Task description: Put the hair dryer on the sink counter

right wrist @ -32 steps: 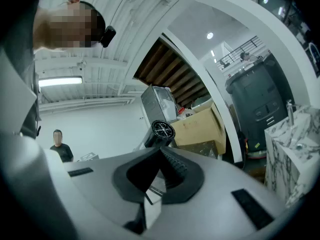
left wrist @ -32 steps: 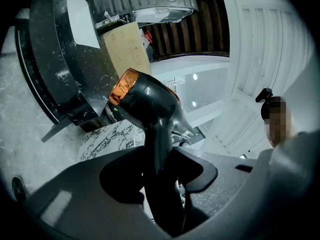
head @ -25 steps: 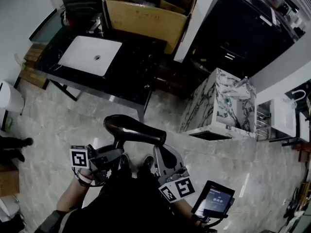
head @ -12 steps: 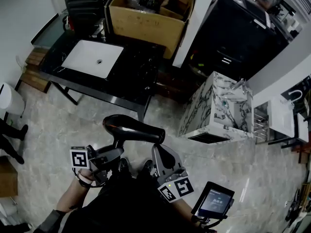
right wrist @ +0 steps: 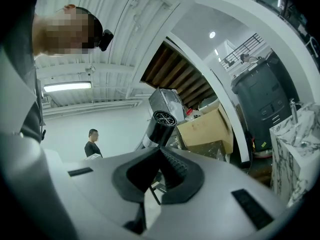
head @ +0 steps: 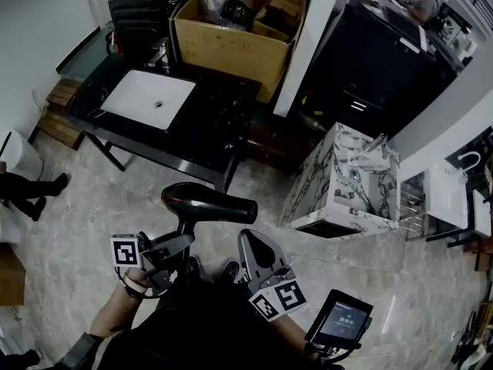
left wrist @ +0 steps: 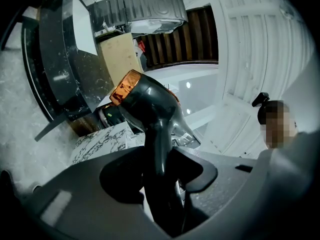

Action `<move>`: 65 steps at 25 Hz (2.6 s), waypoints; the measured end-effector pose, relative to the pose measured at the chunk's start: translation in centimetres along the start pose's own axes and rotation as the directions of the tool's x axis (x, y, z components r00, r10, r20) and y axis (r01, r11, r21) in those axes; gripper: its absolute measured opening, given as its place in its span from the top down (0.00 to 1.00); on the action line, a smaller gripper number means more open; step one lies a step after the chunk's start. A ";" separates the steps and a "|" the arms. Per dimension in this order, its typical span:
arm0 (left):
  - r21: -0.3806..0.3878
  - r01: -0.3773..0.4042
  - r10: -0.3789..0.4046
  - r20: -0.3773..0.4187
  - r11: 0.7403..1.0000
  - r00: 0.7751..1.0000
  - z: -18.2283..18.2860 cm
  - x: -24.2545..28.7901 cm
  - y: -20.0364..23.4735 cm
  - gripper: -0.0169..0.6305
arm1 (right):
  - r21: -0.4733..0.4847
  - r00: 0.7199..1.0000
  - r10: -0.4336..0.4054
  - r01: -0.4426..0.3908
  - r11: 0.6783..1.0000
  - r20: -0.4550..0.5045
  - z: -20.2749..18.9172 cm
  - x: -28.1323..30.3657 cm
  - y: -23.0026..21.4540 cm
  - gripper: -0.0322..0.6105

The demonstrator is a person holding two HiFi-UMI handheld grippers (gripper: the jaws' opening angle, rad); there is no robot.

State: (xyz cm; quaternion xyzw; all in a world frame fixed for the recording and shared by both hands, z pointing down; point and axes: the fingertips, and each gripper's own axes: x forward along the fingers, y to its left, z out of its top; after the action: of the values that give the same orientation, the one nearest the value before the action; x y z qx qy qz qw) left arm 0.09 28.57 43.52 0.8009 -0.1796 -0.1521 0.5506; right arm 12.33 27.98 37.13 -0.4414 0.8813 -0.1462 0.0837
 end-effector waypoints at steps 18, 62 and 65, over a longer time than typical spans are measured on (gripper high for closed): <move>0.003 -0.014 0.014 0.043 1.000 0.999 1.6 4.0 0.7 0.70 | 0.033 0.999 0.041 -0.041 0.999 -0.012 0.8 1.1 -4.4 0.96; 0.012 0.041 -0.040 -0.031 0.999 0.999 23.4 1.0 11.0 0.70 | 0.022 0.987 -0.090 0.094 0.995 -0.134 -2.7 23.8 -4.6 0.96; 0.015 0.038 -0.037 -0.031 0.999 0.999 23.8 1.3 11.1 0.70 | 0.040 0.987 -0.076 0.082 0.996 -0.139 -3.1 24.5 -5.0 0.96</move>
State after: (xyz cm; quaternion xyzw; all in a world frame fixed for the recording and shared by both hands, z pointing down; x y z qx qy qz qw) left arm -10.59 4.68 45.58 0.8107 -0.1573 -0.1488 0.5439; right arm 0.60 6.04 41.25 -0.4629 0.8633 -0.1994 0.0270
